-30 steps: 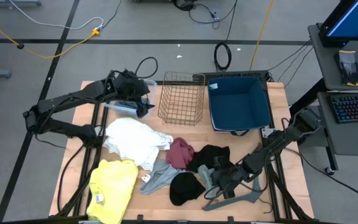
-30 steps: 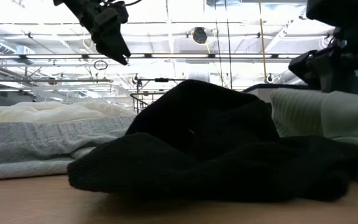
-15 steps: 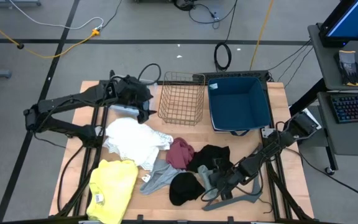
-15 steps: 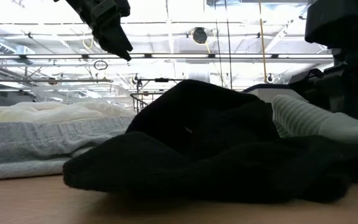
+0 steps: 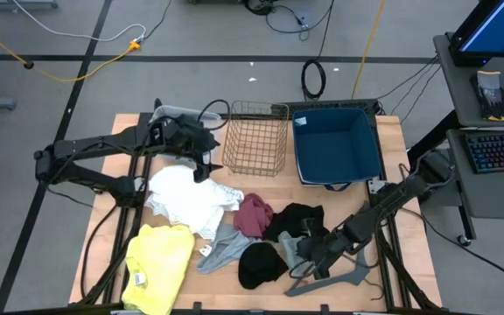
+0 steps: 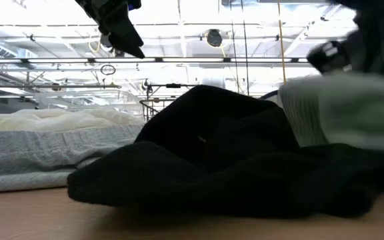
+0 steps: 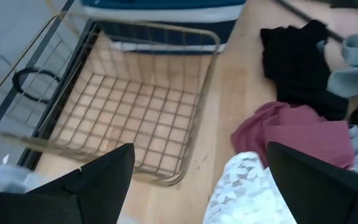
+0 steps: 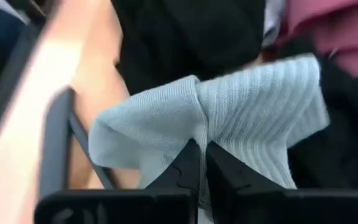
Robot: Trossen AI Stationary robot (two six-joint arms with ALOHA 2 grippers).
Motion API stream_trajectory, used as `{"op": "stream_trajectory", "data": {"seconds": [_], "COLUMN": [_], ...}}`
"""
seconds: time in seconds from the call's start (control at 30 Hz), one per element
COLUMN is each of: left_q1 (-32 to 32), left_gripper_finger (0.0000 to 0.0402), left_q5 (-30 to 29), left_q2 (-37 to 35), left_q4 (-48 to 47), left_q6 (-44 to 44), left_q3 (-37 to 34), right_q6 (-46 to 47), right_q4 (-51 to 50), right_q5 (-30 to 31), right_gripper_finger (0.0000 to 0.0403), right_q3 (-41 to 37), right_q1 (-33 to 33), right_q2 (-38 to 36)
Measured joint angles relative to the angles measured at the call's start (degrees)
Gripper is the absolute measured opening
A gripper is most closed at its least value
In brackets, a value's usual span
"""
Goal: Pick & Place Cloths
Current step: Put the gray sock into the transparent bin
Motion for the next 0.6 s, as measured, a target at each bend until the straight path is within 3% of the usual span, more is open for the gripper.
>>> {"op": "stream_trajectory", "data": {"seconds": [0.23, 0.6], "left_q1": [-4.85, -10.91], "left_gripper_finger": [0.0365, 0.0365], "left_q5": [0.08, 1.13], "left_q2": [0.00, 0.00], "left_q4": [4.38, 12.69], "left_q6": [-0.96, -0.79], "left_q3": [0.00, 0.00], "right_q6": [-4.22, -21.23], "right_q4": [3.51, 15.05], "right_q5": [4.17, 10.72], "right_gripper_finger": [0.0002, 0.0001], "right_q3": [0.00, 0.00], "right_q1": [0.01, -0.71], "right_q2": [-9.65, -20.61]}}
